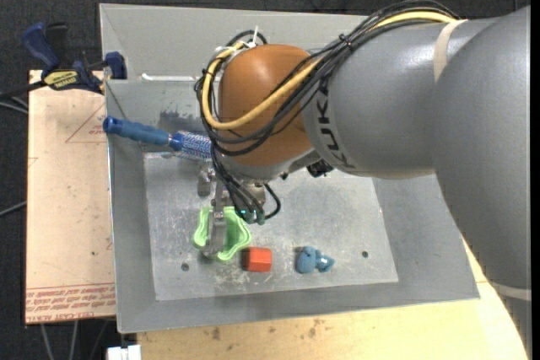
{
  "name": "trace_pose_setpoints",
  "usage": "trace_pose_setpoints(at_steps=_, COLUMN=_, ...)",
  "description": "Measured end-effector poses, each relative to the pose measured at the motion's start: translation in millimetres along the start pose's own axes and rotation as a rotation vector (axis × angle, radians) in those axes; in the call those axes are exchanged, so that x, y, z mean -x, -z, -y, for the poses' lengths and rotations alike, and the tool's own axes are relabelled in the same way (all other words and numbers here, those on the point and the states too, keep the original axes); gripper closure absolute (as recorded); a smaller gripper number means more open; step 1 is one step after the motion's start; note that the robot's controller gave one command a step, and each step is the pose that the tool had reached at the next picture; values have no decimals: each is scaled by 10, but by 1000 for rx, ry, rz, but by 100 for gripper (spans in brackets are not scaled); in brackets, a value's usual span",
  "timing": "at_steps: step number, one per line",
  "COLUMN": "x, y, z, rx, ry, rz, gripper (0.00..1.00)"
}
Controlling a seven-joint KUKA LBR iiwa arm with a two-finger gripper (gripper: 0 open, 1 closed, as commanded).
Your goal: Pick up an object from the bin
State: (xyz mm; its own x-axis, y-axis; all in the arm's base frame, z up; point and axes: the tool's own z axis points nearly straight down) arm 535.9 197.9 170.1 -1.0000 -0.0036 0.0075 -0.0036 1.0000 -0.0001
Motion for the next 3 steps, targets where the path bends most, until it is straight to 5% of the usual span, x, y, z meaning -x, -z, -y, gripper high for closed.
trace_pose_setpoints(at_steps=1, x=119, y=-986, z=673, rx=-2, ry=-101, rz=1, gripper=0)
trace_pose_setpoints(at_steps=2, x=137, y=-939, z=634, rx=2, ry=-96, rz=8, gripper=100)
trace_pose_setpoints(at_steps=3, x=324, y=1081, z=542, rx=4, ry=-61, rz=19, gripper=100)
